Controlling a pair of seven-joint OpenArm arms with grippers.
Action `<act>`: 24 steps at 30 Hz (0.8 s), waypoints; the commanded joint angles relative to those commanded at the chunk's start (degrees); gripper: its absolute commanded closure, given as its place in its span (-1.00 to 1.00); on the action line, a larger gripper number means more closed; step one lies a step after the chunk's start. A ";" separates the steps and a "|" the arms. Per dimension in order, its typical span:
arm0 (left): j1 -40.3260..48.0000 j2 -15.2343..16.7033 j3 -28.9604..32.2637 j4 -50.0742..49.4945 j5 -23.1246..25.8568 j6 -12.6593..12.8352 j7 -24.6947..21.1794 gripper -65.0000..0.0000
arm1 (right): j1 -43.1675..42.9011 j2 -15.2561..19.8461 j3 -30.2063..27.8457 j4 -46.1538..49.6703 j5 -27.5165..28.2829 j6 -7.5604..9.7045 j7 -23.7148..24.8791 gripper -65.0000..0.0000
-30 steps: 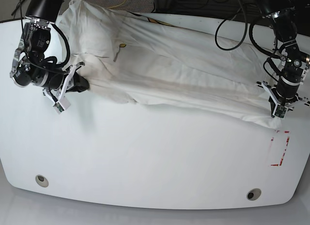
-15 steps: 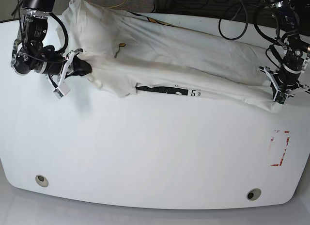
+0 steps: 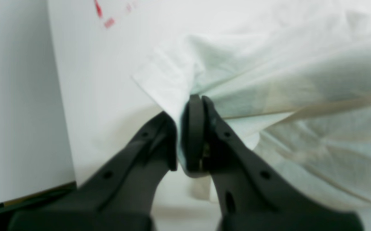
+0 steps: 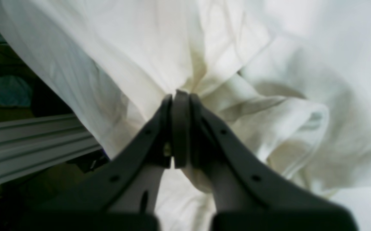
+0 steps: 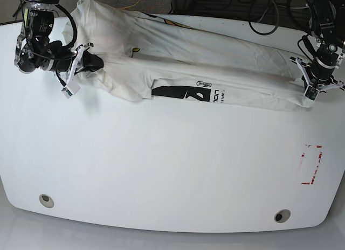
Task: Layout the t-shirt on the table in an organized manner, then fold the t-shirt properly
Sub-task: 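Lay the folded edge down with both grippers, exposing the black print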
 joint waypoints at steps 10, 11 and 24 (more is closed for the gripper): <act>-0.18 -0.18 0.09 -0.18 0.00 0.00 3.34 0.58 | 0.00 0.00 0.00 0.00 0.00 0.00 0.00 -0.02; -0.26 -0.18 0.09 -0.18 0.00 0.00 3.96 0.42 | 0.00 0.00 0.00 0.00 0.00 0.00 0.00 -0.07; -0.44 -0.18 -1.14 -0.18 0.09 0.35 5.45 -0.66 | 0.97 0.26 0.00 0.26 -0.18 0.00 0.00 -0.13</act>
